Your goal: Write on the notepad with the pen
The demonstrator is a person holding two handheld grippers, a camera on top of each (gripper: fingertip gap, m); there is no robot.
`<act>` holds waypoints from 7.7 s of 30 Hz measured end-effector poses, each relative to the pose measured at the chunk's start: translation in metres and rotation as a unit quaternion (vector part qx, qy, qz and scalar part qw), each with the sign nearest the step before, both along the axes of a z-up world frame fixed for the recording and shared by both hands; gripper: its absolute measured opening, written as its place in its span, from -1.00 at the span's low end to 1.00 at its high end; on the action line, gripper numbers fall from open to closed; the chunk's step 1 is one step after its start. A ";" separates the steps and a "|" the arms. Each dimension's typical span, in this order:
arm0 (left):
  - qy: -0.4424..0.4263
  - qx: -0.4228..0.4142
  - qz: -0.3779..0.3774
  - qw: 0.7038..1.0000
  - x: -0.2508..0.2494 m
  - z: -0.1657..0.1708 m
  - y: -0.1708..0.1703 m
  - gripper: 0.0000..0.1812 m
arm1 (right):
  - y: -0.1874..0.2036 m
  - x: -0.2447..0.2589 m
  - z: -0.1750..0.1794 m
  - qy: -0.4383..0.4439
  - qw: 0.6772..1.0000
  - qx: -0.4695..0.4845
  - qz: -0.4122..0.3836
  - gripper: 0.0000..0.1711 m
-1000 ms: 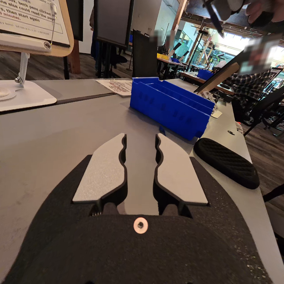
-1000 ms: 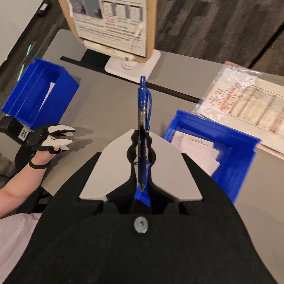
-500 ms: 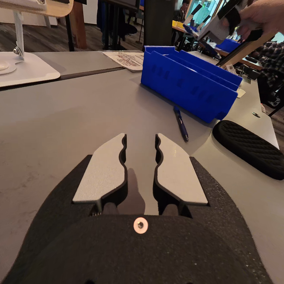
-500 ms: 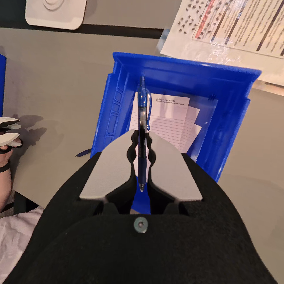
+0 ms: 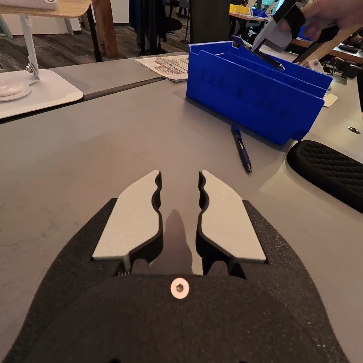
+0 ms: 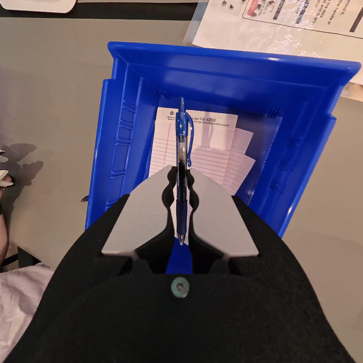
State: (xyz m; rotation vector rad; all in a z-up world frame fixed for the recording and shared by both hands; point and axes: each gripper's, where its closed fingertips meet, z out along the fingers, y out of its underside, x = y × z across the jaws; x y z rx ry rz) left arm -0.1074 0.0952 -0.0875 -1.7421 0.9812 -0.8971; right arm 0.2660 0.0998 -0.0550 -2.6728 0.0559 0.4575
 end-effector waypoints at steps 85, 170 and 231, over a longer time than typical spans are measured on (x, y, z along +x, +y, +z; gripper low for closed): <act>0.068 0.024 -0.008 0.997 0.008 -0.019 -0.008 -0.60 | -0.028 0.013 -0.036 0.020 0.998 -0.059 -0.013 -0.88; -0.013 -0.033 -0.030 0.999 0.012 0.008 -0.024 -0.62 | -0.058 -0.183 -0.101 -0.137 0.962 -0.066 -0.227 -0.50; 0.078 0.015 0.055 0.995 -0.015 -0.018 0.016 -0.61 | -0.008 0.018 -0.096 -0.182 0.972 -0.071 0.128 -0.84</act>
